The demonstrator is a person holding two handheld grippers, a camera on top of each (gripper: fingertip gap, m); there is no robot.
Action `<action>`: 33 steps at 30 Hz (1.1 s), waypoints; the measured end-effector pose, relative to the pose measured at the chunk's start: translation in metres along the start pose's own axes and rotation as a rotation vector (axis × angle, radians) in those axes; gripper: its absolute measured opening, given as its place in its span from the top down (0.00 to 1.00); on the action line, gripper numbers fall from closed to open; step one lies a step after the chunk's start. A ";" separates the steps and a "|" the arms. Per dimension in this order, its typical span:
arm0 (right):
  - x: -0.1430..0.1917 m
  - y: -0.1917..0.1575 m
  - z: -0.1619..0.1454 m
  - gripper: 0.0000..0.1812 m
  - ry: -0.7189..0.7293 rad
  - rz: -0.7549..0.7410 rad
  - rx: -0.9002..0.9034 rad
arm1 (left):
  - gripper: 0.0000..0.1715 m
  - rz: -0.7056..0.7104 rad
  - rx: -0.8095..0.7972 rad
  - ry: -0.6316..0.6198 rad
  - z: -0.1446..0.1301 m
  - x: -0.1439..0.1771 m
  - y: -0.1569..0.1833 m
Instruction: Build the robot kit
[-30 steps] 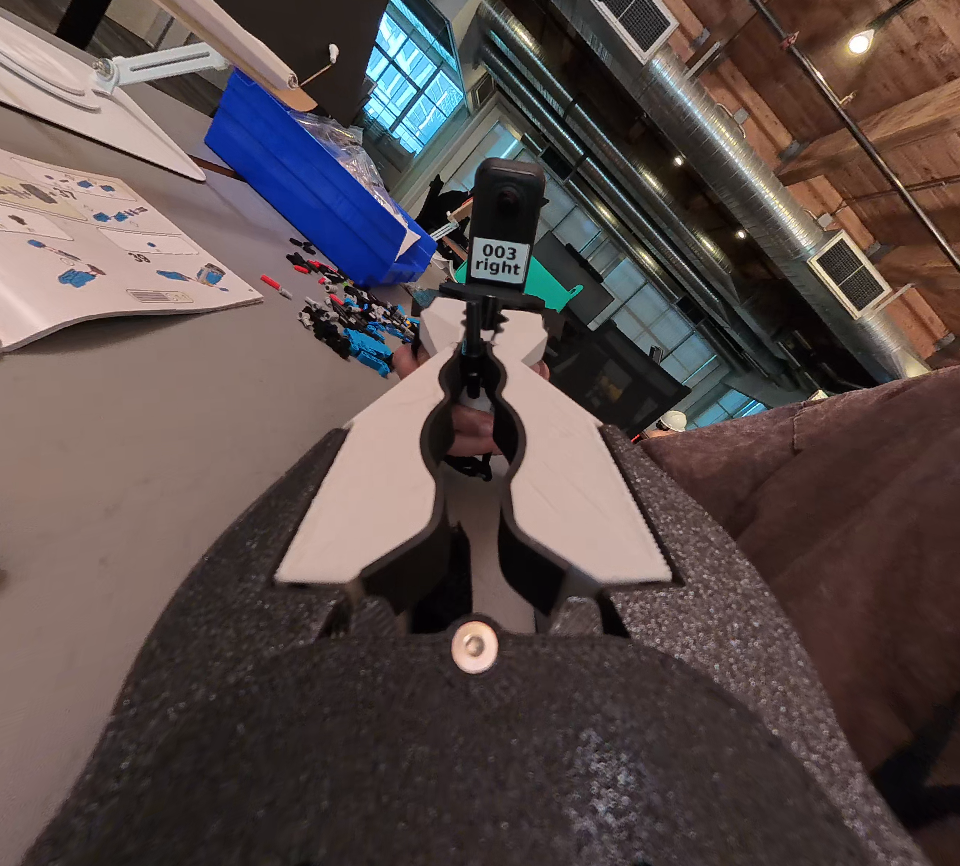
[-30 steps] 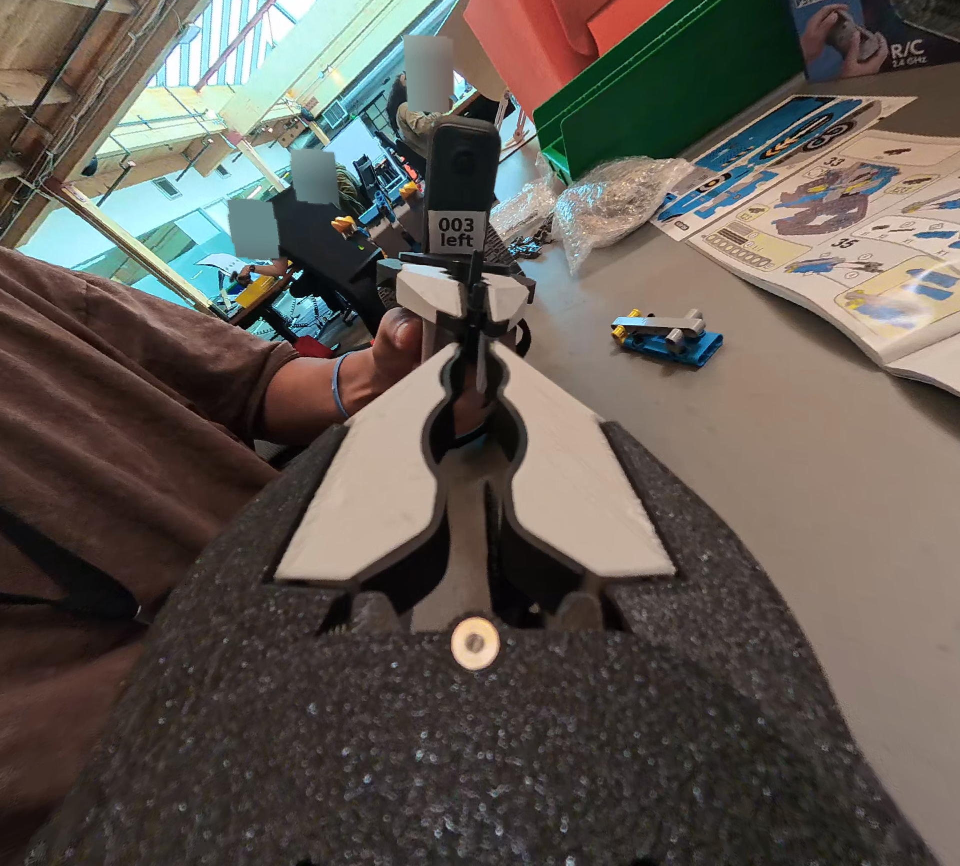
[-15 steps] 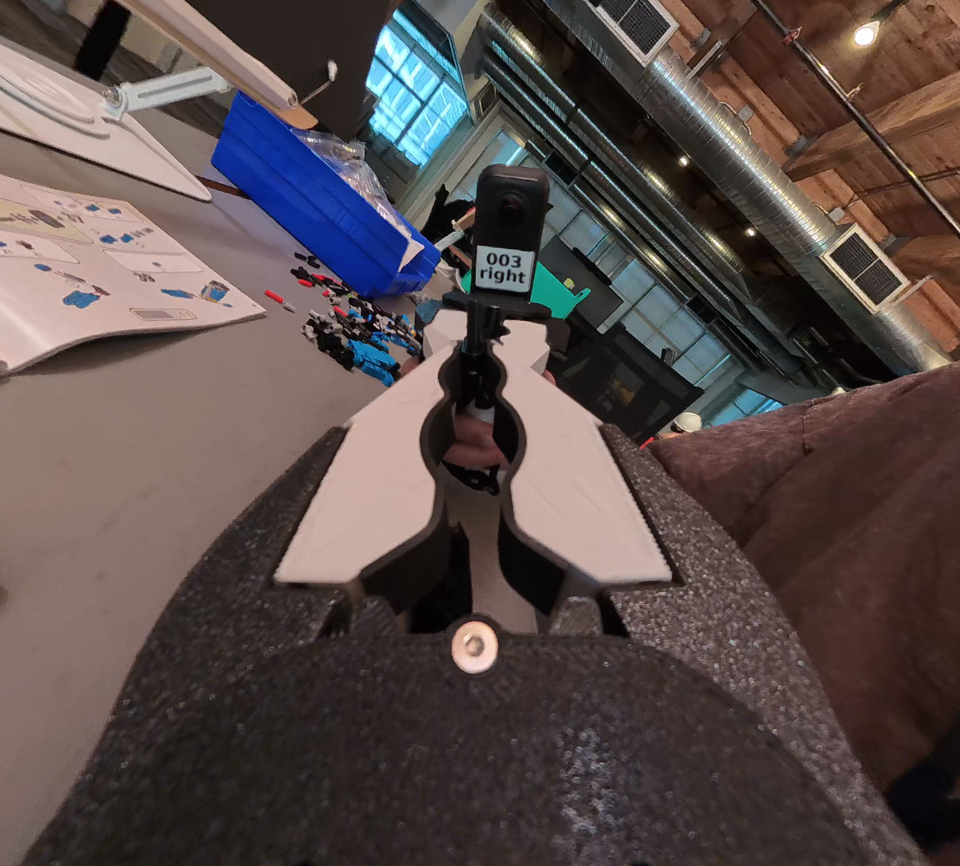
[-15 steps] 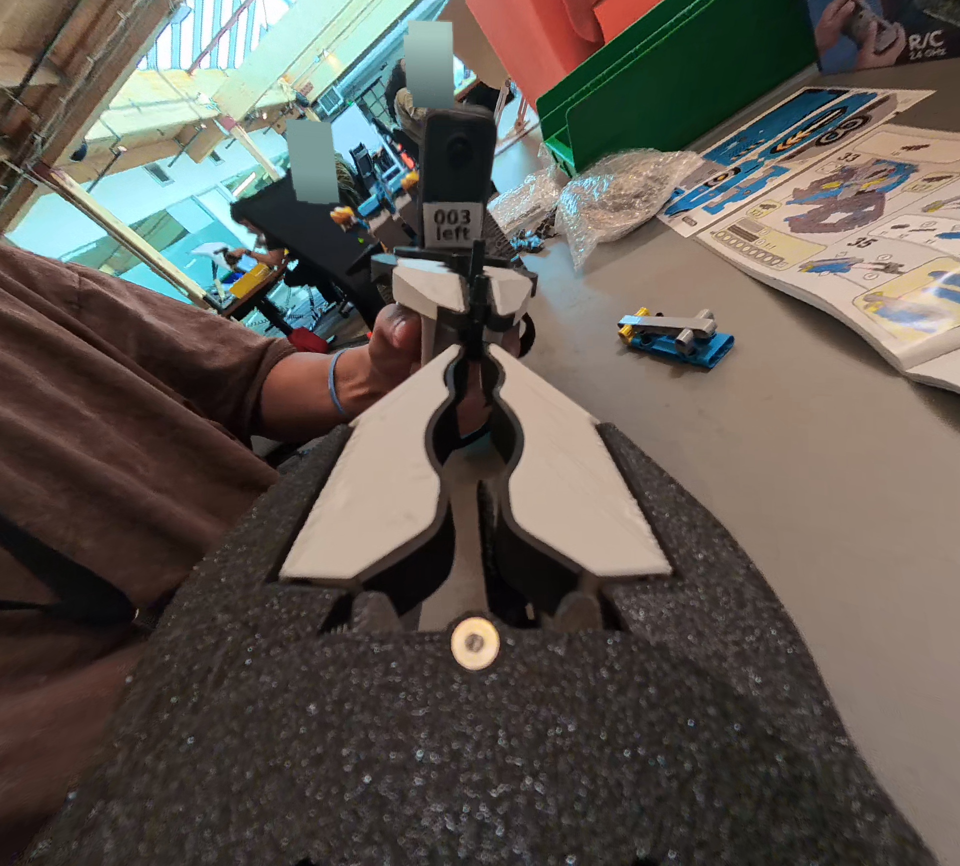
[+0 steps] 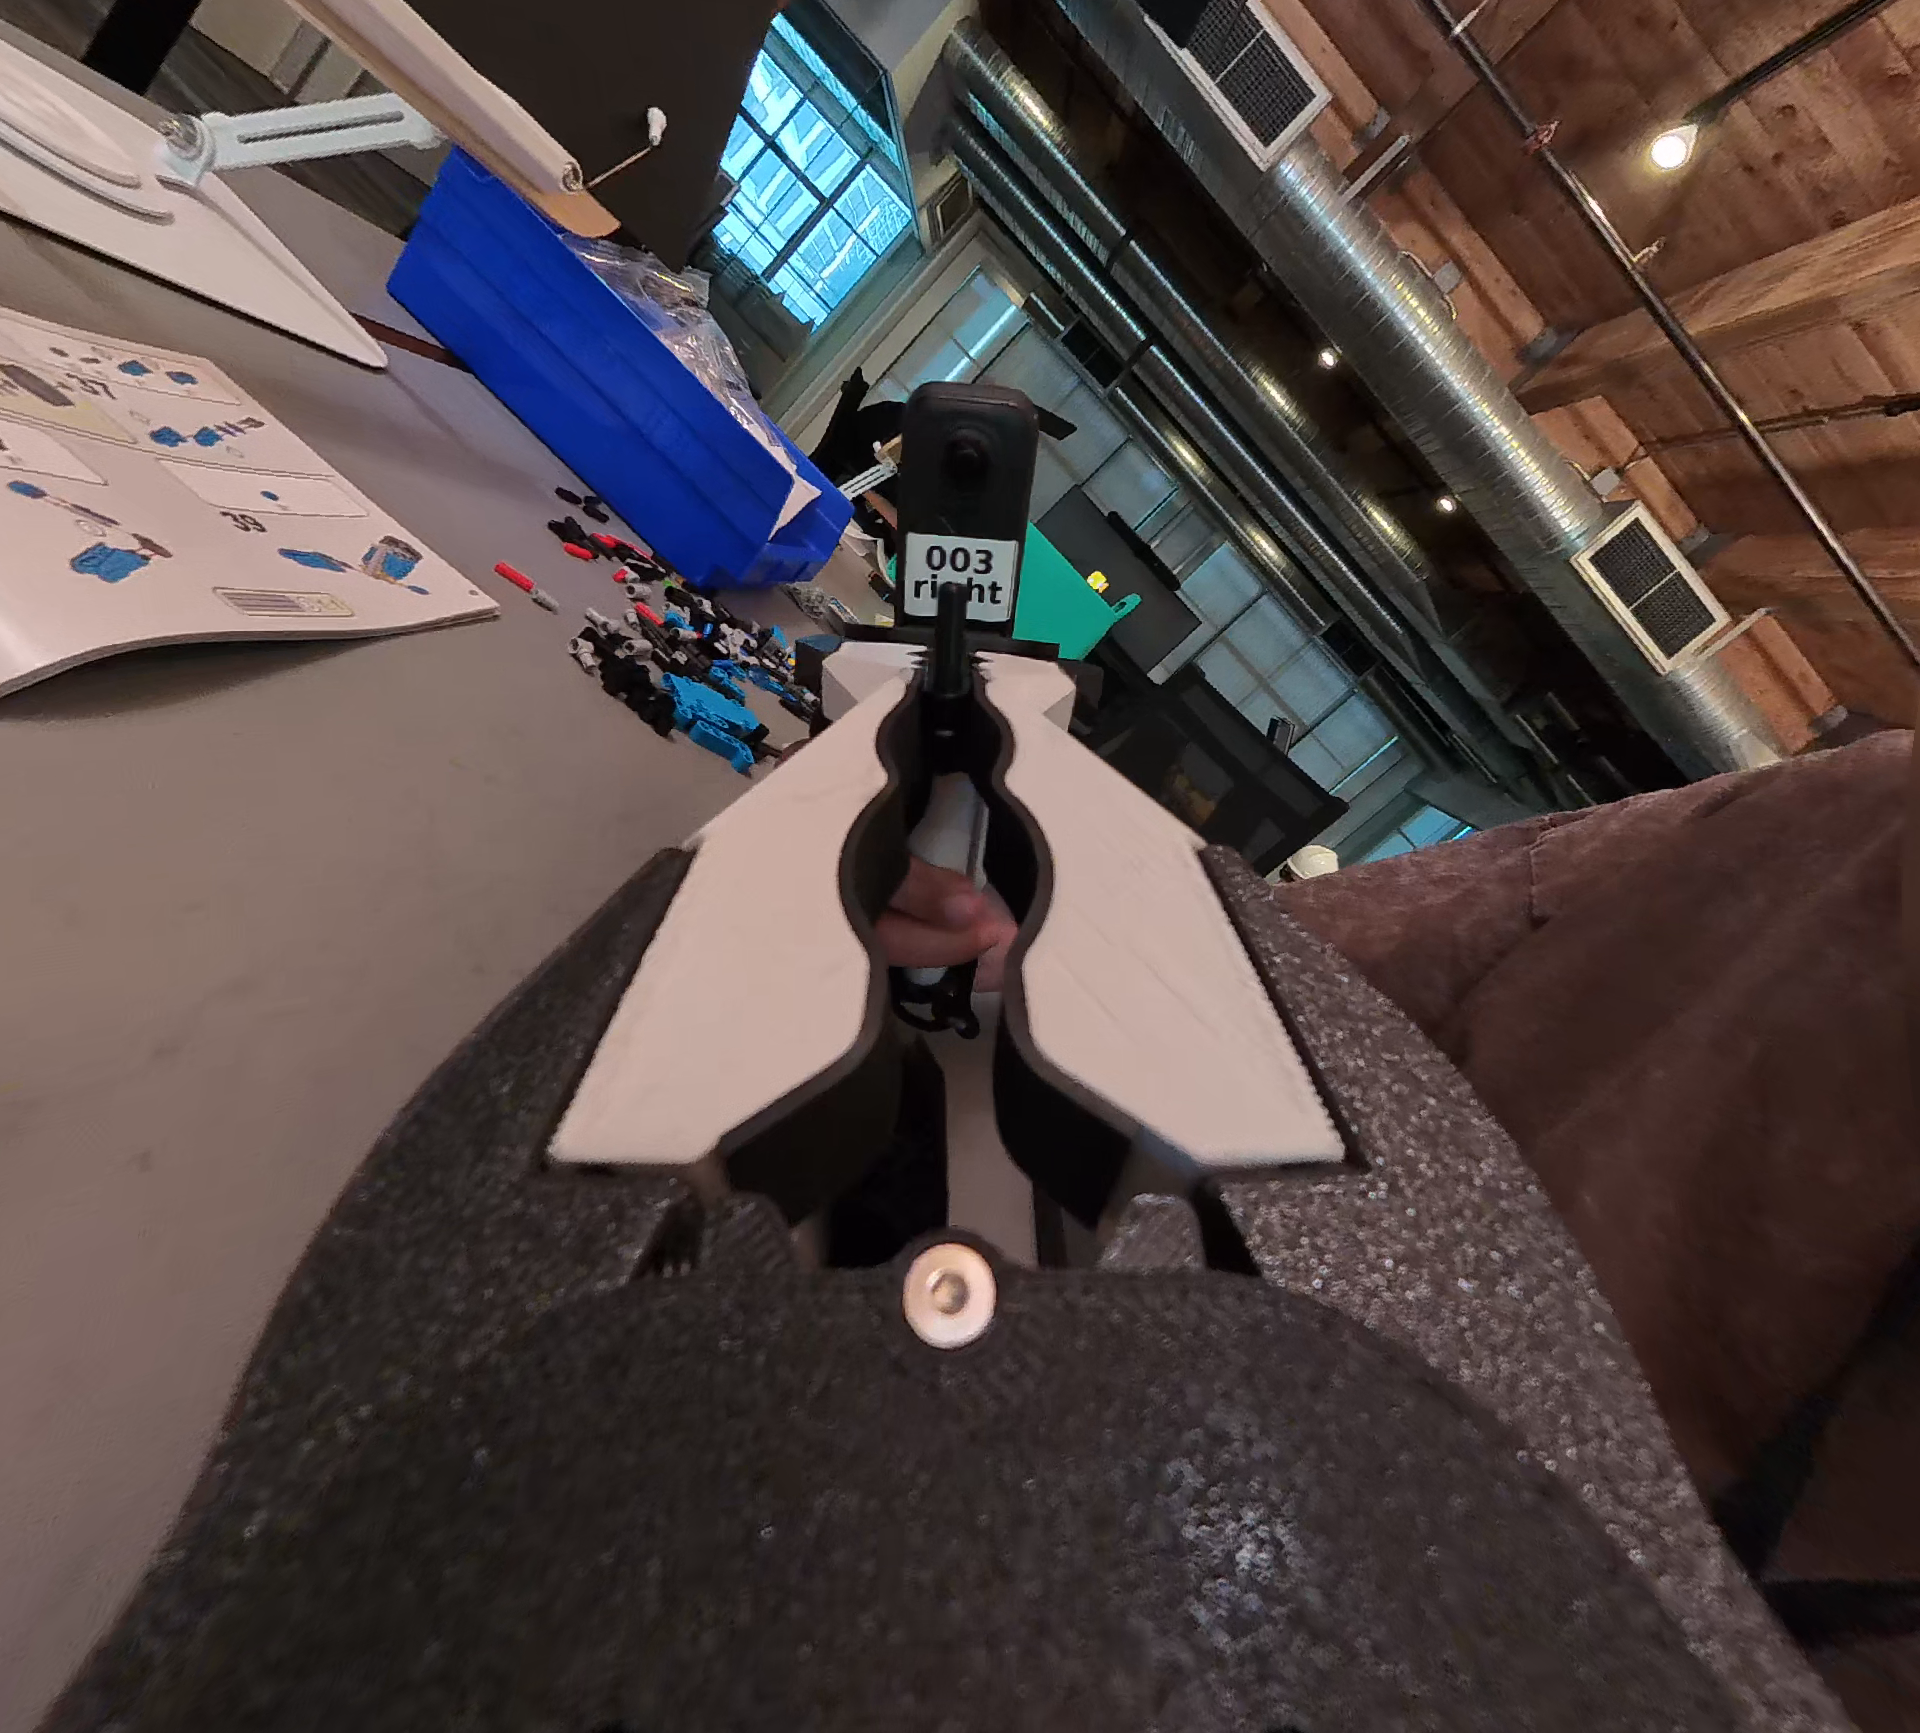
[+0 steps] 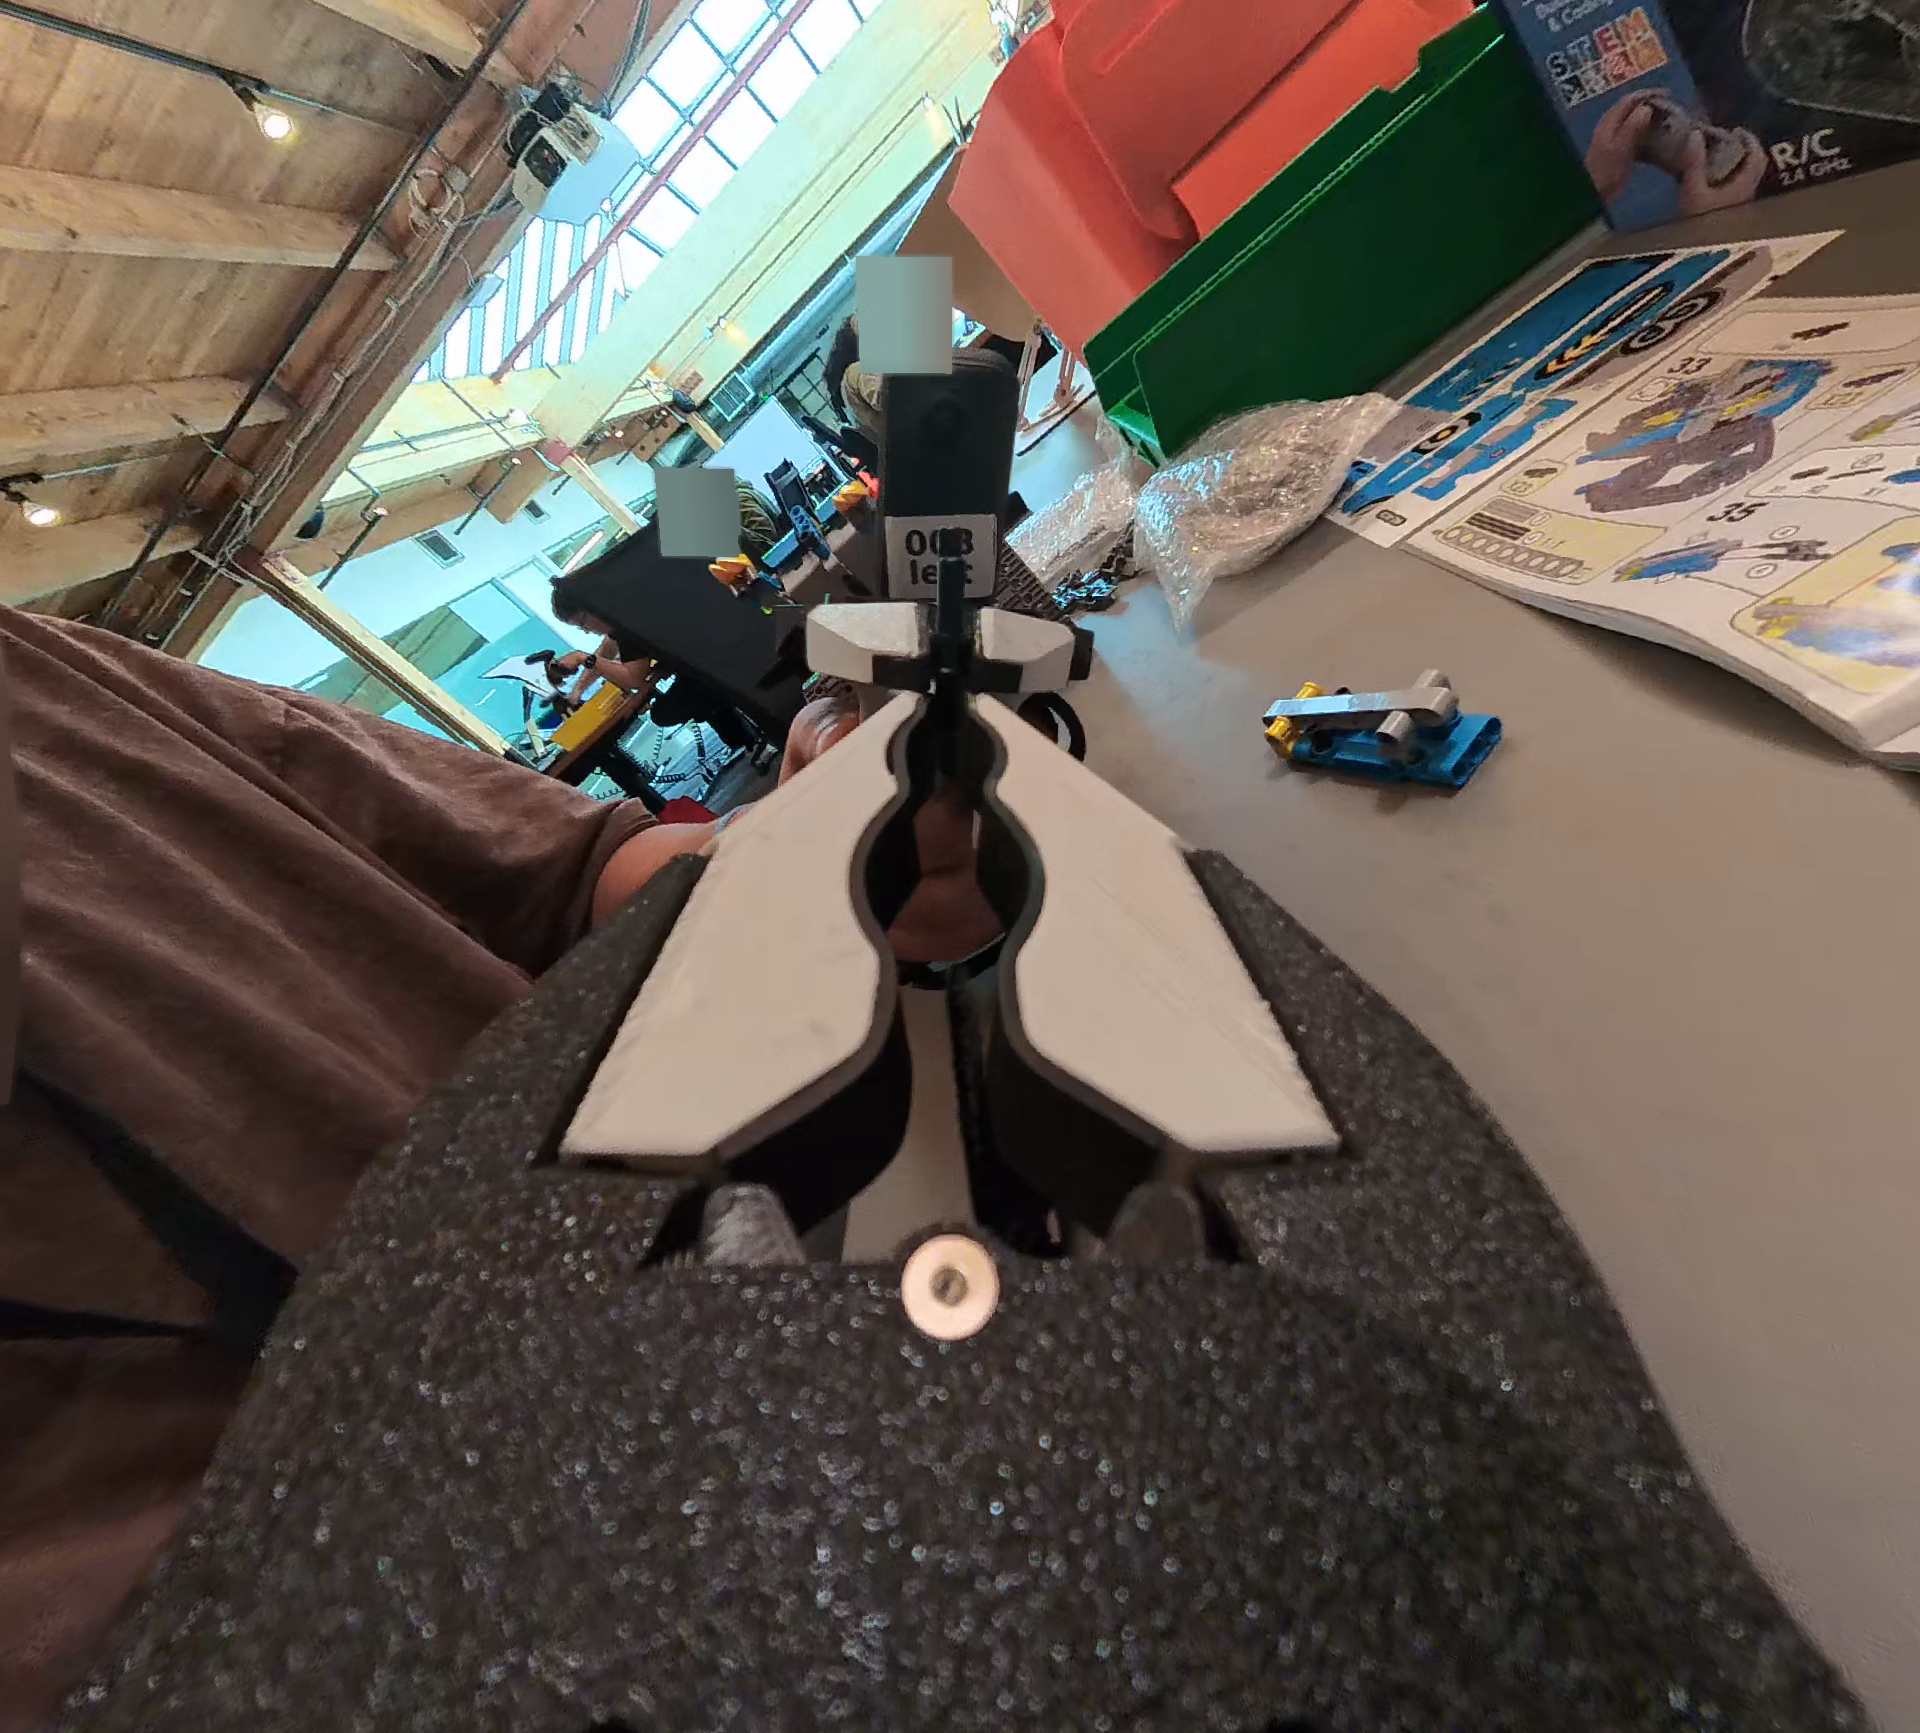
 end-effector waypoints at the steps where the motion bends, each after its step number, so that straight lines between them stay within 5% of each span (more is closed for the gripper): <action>1: 0.000 0.000 0.000 1.00 0.004 0.002 0.001 | 0.96 -0.002 0.000 0.004 0.001 0.001 0.000; 16: 0.001 0.013 -0.009 0.98 -0.126 -0.098 0.058 | 0.96 0.032 0.090 0.049 0.007 0.008 -0.015; 20: 0.006 0.025 -0.010 0.83 -0.256 -0.399 0.521 | 0.96 0.070 0.107 0.014 0.001 0.006 -0.022; 23: 0.008 0.026 -0.011 0.81 -0.371 -0.616 0.896 | 0.96 0.129 0.135 -0.058 -0.010 0.001 -0.032; 28: 0.014 0.034 -0.017 0.77 -0.541 -0.752 1.177 | 0.96 0.237 0.069 -0.184 -0.030 -0.008 -0.041; 33: 0.014 0.037 -0.027 0.79 -0.623 -0.726 1.253 | 0.96 0.270 0.044 -0.247 -0.039 -0.010 -0.043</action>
Point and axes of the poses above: each gripper's, where its closed fingertips meet, x back along the fingers, z out of its top, y = z × x across the jaws, the point moved 2 cm from there along x, back along the fingers, and after that the axes turned 3 degrees about z, right-handed, at the moved point
